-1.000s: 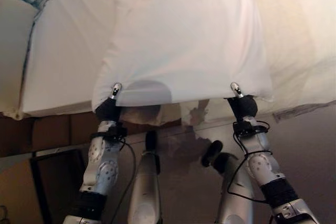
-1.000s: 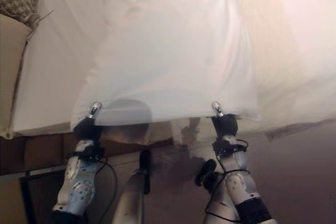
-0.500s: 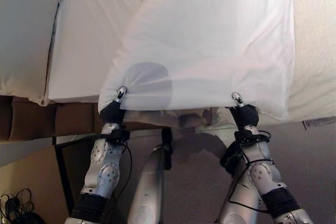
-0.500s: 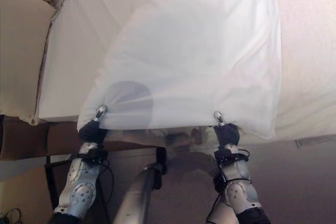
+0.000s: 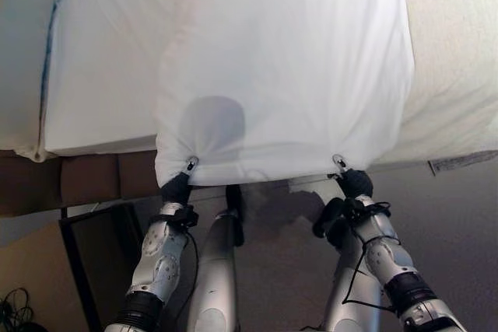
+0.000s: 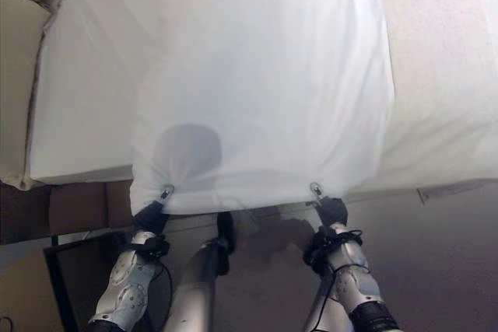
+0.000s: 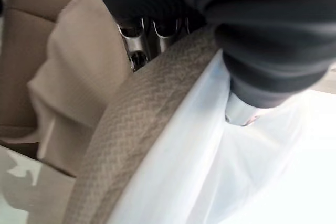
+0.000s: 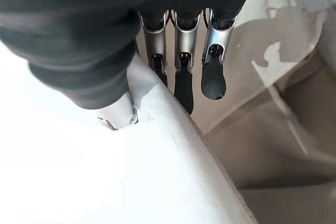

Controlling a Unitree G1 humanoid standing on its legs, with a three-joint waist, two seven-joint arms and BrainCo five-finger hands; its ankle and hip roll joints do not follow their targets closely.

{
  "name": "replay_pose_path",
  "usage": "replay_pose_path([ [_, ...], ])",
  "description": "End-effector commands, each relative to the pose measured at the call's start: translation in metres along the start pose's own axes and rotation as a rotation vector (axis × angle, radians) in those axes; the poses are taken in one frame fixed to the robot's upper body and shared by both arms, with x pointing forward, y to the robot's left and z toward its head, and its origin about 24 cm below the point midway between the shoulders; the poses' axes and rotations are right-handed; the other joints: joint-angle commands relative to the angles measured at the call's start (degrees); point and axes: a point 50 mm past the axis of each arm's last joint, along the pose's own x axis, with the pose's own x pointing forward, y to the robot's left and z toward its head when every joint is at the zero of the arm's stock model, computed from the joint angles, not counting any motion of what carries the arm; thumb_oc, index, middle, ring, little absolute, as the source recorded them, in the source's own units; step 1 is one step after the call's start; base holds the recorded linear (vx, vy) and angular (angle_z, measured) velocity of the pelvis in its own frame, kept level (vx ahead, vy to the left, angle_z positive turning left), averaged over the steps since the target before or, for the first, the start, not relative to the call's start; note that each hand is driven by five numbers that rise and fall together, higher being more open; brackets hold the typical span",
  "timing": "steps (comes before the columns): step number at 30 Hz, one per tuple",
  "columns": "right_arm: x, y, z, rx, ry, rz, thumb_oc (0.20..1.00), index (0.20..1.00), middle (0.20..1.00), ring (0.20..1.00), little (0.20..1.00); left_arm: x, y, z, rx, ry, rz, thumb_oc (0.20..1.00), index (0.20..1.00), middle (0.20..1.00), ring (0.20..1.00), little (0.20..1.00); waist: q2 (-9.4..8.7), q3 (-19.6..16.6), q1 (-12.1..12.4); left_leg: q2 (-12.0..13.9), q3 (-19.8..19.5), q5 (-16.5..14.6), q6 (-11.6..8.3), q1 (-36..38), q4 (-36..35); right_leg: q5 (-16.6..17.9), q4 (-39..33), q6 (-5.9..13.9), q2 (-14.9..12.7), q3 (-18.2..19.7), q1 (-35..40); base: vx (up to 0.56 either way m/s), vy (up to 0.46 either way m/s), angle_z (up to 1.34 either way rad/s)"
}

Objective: Make the bed

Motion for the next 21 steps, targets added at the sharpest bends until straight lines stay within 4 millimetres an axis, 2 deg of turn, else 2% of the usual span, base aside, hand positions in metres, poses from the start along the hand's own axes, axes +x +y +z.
replay_pose_path([
  [1,-0.027,-0.081,0.044,0.054,-0.217,-0.381,0.2,0.2,0.2,0.2,0.2,-0.025,0.063,0.026,0.112,-0.069,0.246,0.2,0.2,0.2,0.2,0.2,-1.9,-1.24,0.54,-0.57,1.42,-4.07,3.04,-1.33,2.01,7.06,-8.63,3.82,0.2,0.12,1.26,0.03,-0.112,-0.02],
  [4,-0.031,-0.084,0.041,0.077,-0.227,-0.406,0.2,0.2,0.2,0.2,0.2,-0.026,0.058,0.019,0.088,-0.05,0.236,0.2,0.2,0.2,0.2,0.2,-2.93,-1.24,0.44,0.28,0.71,-3.68,2.67,-0.53,1.33,6.76,-9.14,3.72,1.37,-0.09,2.07,0.04,-0.106,-0.05],
  [8,-0.03,-0.088,0.029,-0.018,-0.13,-0.404,0.2,0.2,0.2,0.2,0.2,-0.025,0.06,0.009,0.186,0.018,0.232,0.2,0.2,0.2,0.2,0.2,-4.06,-1.24,0.6,1.41,0.11,-2.81,2.14,-1.35,0.78,6.75,-10.02,3.6,2.53,-0.36,1.47,0.0,-0.128,-0.09],
  [9,-0.026,-0.087,0.024,-0.097,-0.063,-0.389,0.2,0.2,0.2,0.2,0.2,-0.026,0.064,-0.003,0.234,0.101,0.235,0.2,0.2,0.2,0.2,0.2,-4.29,-1.24,0.47,1.71,0.08,-2.51,2.06,-2.65,0.77,6.78,-10.05,3.45,2.86,-0.34,0.11,-0.01,-0.049,-0.07],
  [12,-0.019,-0.084,0.02,-0.159,-0.018,-0.374,0.2,0.2,0.2,0.2,0.2,-0.025,0.07,-0.014,0.276,0.165,0.269,0.2,0.2,0.2,0.2,0.2,-4.31,-1.24,0.37,1.79,-0.01,-2.39,2.09,-4.25,1.1,6.75,-9.65,3.34,3.11,0.0,-1.84,-0.01,-0.038,-0.1],
  [13,-0.014,-0.083,0.016,-0.219,0.03,-0.375,0.2,0.2,0.2,0.2,0.2,-0.025,0.077,-0.028,0.318,0.244,0.309,0.2,0.2,0.2,0.2,0.2,-4.3,-1.24,0.14,1.95,-0.05,-2.36,2.1,-6.41,1.92,6.48,-8.86,3.07,3.35,0.3,-3.83,-0.01,-0.026,-0.1],
  [20,0.007,-0.08,0.016,-0.33,0.103,-0.394,0.2,0.2,0.2,0.2,0.2,-0.004,0.076,-0.034,0.385,0.299,0.348,0.2,0.2,0.2,0.2,0.2,-4.45,-1.24,-0.56,2.33,-0.89,-2.88,1.91,-13.73,5.91,4.88,-5.2,2.11,3.55,1.29,-10.33,0.0,-0.027,0.03],
  [21,0.017,-0.076,0.021,-0.364,0.104,-0.402,0.2,0.2,0.2,0.2,0.2,0.007,0.072,-0.033,0.395,0.3,0.363,0.2,0.2,0.2,0.2,0.2,-4.62,-1.24,-0.66,2.37,-1.37,-3.29,1.95,-16.73,7.93,4.13,-3.16,1.76,3.47,1.6,-13.06,0.01,-0.022,0.05],
])
